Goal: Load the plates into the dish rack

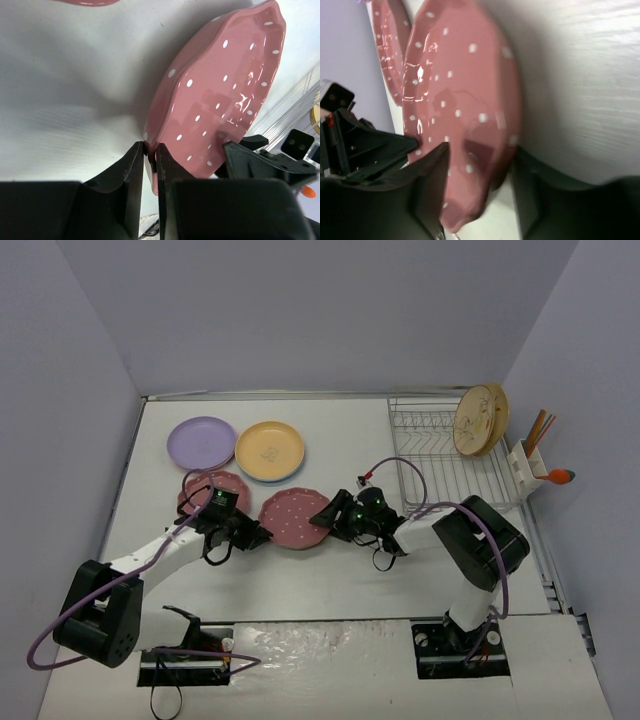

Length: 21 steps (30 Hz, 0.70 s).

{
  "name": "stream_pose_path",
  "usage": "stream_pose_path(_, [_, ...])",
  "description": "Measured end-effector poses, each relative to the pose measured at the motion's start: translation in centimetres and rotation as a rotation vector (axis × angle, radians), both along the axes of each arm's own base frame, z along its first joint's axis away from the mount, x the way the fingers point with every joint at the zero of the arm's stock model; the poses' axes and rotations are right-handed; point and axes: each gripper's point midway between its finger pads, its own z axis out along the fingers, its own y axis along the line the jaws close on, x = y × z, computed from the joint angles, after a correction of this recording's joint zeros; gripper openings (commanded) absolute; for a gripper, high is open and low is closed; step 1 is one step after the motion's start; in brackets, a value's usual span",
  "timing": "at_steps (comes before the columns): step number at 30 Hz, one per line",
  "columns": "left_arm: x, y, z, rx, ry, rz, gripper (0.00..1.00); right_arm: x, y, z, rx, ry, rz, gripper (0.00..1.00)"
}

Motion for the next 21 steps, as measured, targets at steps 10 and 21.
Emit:
stream_pose_path(10, [-1.3, -0.1, -0.8, -0.03, 0.017, -0.009, 0.0, 0.0, -0.2, 1.5, 0.009, -0.036, -0.016, 0.0])
stream_pose_path(21, [-0.7, -1.2, 1.9, -0.061, -0.071, -0.097, 0.54, 0.3, -2.4, 5.2, -0.172, -0.21, 0.024, 0.0])
